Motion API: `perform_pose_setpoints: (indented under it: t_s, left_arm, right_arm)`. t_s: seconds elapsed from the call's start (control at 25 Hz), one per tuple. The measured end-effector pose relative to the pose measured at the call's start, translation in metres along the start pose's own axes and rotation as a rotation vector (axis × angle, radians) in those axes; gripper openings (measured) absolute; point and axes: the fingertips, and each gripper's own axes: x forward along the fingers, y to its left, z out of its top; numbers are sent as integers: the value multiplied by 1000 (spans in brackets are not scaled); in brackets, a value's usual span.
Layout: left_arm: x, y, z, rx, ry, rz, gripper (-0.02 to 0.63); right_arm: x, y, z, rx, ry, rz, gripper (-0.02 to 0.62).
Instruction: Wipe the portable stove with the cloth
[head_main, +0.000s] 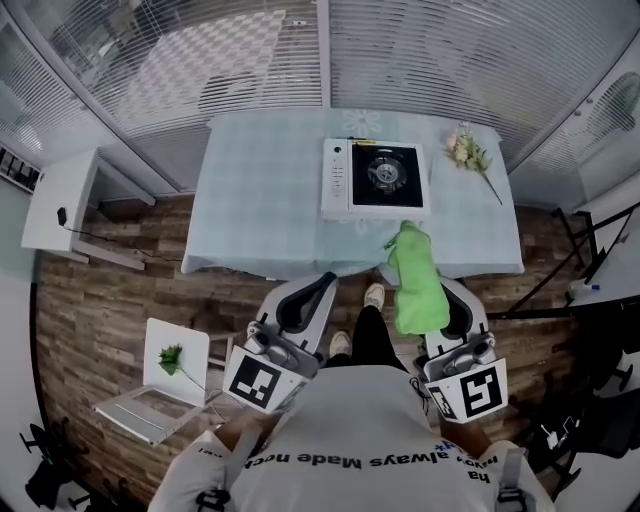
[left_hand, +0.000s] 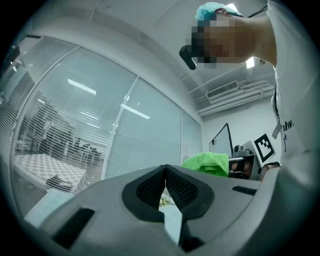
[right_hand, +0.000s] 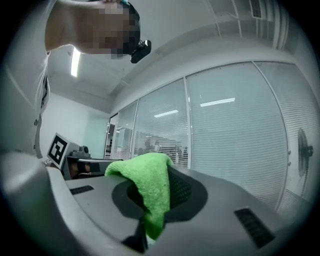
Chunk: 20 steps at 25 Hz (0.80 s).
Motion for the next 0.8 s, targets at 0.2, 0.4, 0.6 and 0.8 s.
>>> perform_pose_setpoints:
  t_s: [0.2, 0.4, 0.6, 0.8]
  left_arm:
    - [20, 21, -6, 6, -7, 9, 12]
    - [58, 43, -8, 8, -20, 13, 12]
    - [110, 58, -7, 8, -11, 18, 12]
    - [166, 72, -4, 31, -29, 27, 12]
  right_arm:
    - [24, -18, -1, -10, -4, 5, 26]
    - [51, -51, -4, -10, -3, 0, 26]
    - [77, -95, -6, -2, -8, 9, 26]
    - [105, -147, -4, 4, -23, 17, 26]
